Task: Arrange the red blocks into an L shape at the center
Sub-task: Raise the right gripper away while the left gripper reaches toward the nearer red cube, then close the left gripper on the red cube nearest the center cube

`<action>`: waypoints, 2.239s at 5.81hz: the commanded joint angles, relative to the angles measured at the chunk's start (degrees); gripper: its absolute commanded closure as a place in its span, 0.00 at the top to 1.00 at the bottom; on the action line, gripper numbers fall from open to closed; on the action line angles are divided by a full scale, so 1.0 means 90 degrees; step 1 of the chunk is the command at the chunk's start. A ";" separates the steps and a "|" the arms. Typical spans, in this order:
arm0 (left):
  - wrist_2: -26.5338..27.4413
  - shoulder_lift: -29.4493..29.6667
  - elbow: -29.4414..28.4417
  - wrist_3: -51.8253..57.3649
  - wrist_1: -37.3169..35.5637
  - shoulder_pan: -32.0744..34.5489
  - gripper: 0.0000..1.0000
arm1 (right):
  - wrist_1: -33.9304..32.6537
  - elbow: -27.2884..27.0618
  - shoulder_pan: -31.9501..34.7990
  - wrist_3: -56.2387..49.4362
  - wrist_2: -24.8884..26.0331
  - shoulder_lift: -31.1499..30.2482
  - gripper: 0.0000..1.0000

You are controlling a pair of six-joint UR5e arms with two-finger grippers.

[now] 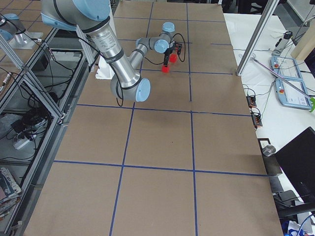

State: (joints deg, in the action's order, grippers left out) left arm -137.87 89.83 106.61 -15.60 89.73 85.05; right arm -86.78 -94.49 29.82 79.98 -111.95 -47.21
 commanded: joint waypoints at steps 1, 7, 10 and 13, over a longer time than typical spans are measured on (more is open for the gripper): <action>0.0006 0.0697 0.0516 -0.1150 0.0001 -0.1123 1.00 | 0.0023 -0.1245 0.0707 -0.0010 -0.0662 -0.0902 1.00; 0.2251 0.3209 -0.0318 -0.3764 0.0323 -0.5336 0.95 | 0.0092 -0.2695 0.1306 -0.0821 -0.0960 -0.3094 1.00; 0.3151 0.3797 -0.1169 -0.3745 0.0478 -0.5720 0.95 | 0.0092 -0.2646 0.1277 -0.0840 -0.0979 -0.3104 1.00; 0.3151 0.3954 -0.1815 -0.3823 0.1309 -0.5778 0.97 | 0.0092 -0.2597 0.1141 -0.0840 -0.0960 -0.3046 1.00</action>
State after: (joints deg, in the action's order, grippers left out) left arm -109.53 125.24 91.19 -49.90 100.54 33.32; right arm -85.96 -117.95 40.69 72.38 -120.71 -74.79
